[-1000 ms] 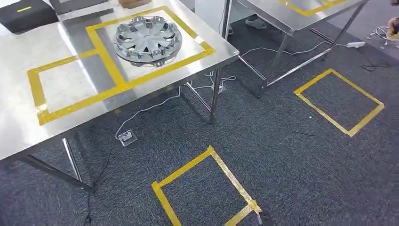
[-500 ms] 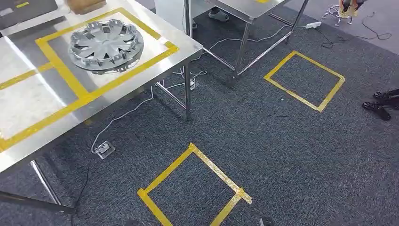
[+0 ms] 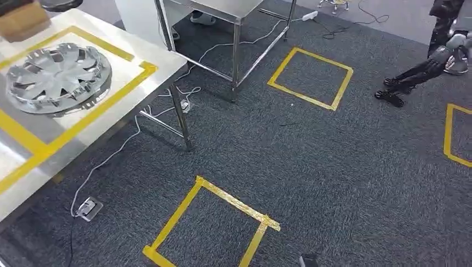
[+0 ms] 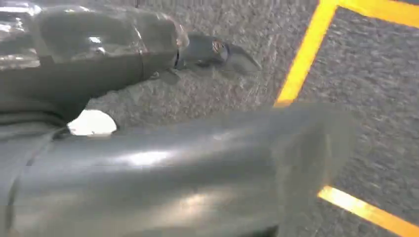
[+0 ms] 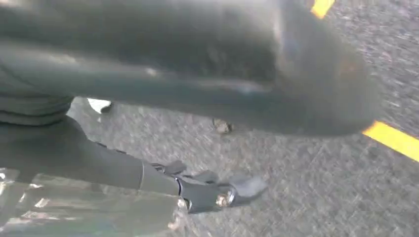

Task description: Take the parts from the cabinet and place them on the table.

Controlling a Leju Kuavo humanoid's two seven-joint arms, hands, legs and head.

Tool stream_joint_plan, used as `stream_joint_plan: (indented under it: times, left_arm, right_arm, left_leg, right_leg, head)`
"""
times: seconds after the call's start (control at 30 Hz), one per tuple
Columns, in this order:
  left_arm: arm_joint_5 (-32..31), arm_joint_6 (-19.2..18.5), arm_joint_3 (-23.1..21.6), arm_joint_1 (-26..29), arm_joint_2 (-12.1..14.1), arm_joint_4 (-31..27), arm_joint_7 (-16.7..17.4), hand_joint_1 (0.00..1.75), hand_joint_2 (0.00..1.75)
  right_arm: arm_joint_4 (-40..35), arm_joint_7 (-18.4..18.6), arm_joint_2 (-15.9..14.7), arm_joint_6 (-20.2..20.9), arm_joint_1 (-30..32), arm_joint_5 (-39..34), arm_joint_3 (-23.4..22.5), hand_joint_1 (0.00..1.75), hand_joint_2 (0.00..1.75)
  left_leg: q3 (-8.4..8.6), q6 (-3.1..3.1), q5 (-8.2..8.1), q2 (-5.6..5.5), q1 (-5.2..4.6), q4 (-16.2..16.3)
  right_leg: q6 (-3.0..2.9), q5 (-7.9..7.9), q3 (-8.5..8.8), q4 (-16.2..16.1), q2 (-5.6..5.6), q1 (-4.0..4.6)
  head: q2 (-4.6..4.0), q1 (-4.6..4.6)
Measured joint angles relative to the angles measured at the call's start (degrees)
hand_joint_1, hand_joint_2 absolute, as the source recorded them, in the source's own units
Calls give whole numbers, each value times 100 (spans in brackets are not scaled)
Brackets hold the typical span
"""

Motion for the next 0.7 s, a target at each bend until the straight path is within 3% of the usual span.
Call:
stream_joint_plan:
  times: [0.03, 0.07, 0.1, 0.17, 0.2, 0.23, 0.27, 0.3, 0.33, 0.37, 0.4, 0.43, 0.5, 0.53, 0.57, 0.6, 0.63, 0.7]
  left_arm:
    - [-7, 9, 0, -10, -9, -4, -7, 0, 0]
    - [-7, 31, 0, -20, -7, -2, -18, 0, 0]
    - [-7, 37, 0, -16, -15, -2, -29, 0, 0]
    - [-5, 64, 0, 8, -11, -2, -24, 0, 0]
    - [-2, 79, 0, 9, -5, 0, -26, 0, 0]
    - [6, 92, 0, 4, -5, 0, -39, 0, 0]
    - [13, 101, 0, -9, -5, 0, -57, 0, 0]
    - [9, 98, 0, -27, -9, 0, -59, 0, 0]
    - [-18, 85, 0, -45, -22, -2, -35, 0, 0]
    - [-31, 57, 0, -58, -26, -2, -11, 0, 0]
    - [-53, 37, 0, -72, -37, -2, 4, 0, 0]
    - [-77, 22, 0, -73, -42, -2, 20, 0, 0]
    - [-107, 13, -2, -81, -74, -6, 24, 0, 0]
    - [-109, 15, -2, -99, -92, -15, 17, 0, 0]
    - [-111, 13, -4, -117, -81, -15, 2, 0, 0]
    - [-112, 11, -4, -129, -81, -17, -11, 0, 0]
    - [-107, 11, -4, -121, -81, -17, -11, 0, 0]
    - [-79, -15, -4, -75, -33, -15, 55, 0, 0]
  right_arm:
    - [2, 29, 9, 9, 3, 15, 37, 0, 0]
    - [2, 39, 46, 18, 14, 46, 64, 0, 0]
    - [4, 46, 77, 18, -5, 66, 83, 0, 0]
    - [4, 77, 125, 0, -51, 96, 118, 0, 0]
    - [4, 107, 127, -20, -44, 123, 138, 0, 0]
    - [4, 127, 125, -43, -13, 131, 177, 0, 0]
    - [9, 125, 110, -57, 26, 133, 203, 0, 0]
    - [15, 90, 85, -68, 47, 125, 225, 0, 0]
    - [22, 31, 53, -76, 50, 107, 227, 0, 0]
    - [26, -26, 18, -85, 40, 81, 227, 0, 0]
    - [28, -61, -4, -89, 15, 52, 227, 0, 0]
    - [26, -107, -13, -100, -12, 18, 227, 0, 0]
    - [28, -133, -32, -118, 11, -41, 227, 0, 0]
    - [33, -131, -37, -137, 16, -74, 227, 0, 0]
    - [35, -122, -24, -148, 46, -87, 230, 0, 0]
    - [41, -79, -19, -164, 26, -109, 230, 0, 0]
    - [48, -46, -4, -166, -8, -118, 230, 0, 0]
    - [48, 42, 79, -179, -31, -122, 247, 0, 0]
  left_leg:
    - [39, 28, 15, 129, 34, -44]
    - [88, 49, 5, 222, 25, -63]
    - [124, 84, -19, 364, 8, -73]
    - [167, 117, -76, 634, -28, -73]
    - [182, 113, -103, 739, -36, -73]
    - [209, 109, -128, 829, -38, -73]
    - [237, 102, -154, 890, -38, -73]
    - [271, 94, -177, 938, -38, -73]
    - [309, 79, -201, 983, -38, -74]
    - [332, 66, -225, 1017, -36, -82]
    - [336, 36, -244, 1052, -64, -90]
    - [326, 6, -240, 1082, -56, -92]
    - [366, -48, -242, 1176, -41, -138]
    - [448, -96, -264, 1217, -40, -182]
    - [461, -103, -337, 878, -7, -125]
    - [352, -90, -473, 568, -9, 114]
    - [129, -87, -663, 474, -24, 541]
    - [-391, -105, -943, 460, -26, 1375]
  right_leg:
    - [9, -24, -26, 11, -15, 1]
    - [41, -90, -61, 132, -429, 47]
    - [78, -253, -227, 458, -682, 45]
    - [125, -611, -701, 1318, -808, 16]
    - [137, -684, -876, 1634, -830, 3]
    - [140, -623, -922, 1710, -840, -4]
    - [132, -424, -838, 1525, -848, -3]
    - [109, -155, -649, 1124, -870, -2]
    - [69, 127, -394, 599, -942, 10]
    - [19, 218, -204, 180, -1124, 44]
    - [-18, 114, -149, 119, -1244, 121]
    - [-78, 89, -124, 54, -1226, 130]
    - [-133, 81, -154, 43, -1142, 169]
    - [-164, 104, -78, -64, -1087, 162]
    - [-190, 148, 22, -164, -1062, 117]
    - [-222, 152, 62, -206, -1015, 105]
    - [-250, 150, 61, -206, -955, 103]
    - [-288, 122, 72, -196, -768, 121]
  head:
    - [0, -5]
    - [0, 48]
    - [0, 138]
    - [0, 168]
    - [0, 164]
    - [0, 162]
    - [0, 166]
    - [0, 192]
    - [0, 216]
    - [0, 232]
    - [0, 225]
    - [0, 253]
    - [0, 236]
    - [0, 251]
    - [0, 260]
    - [0, 243]
    - [0, 214]
    - [0, 140]
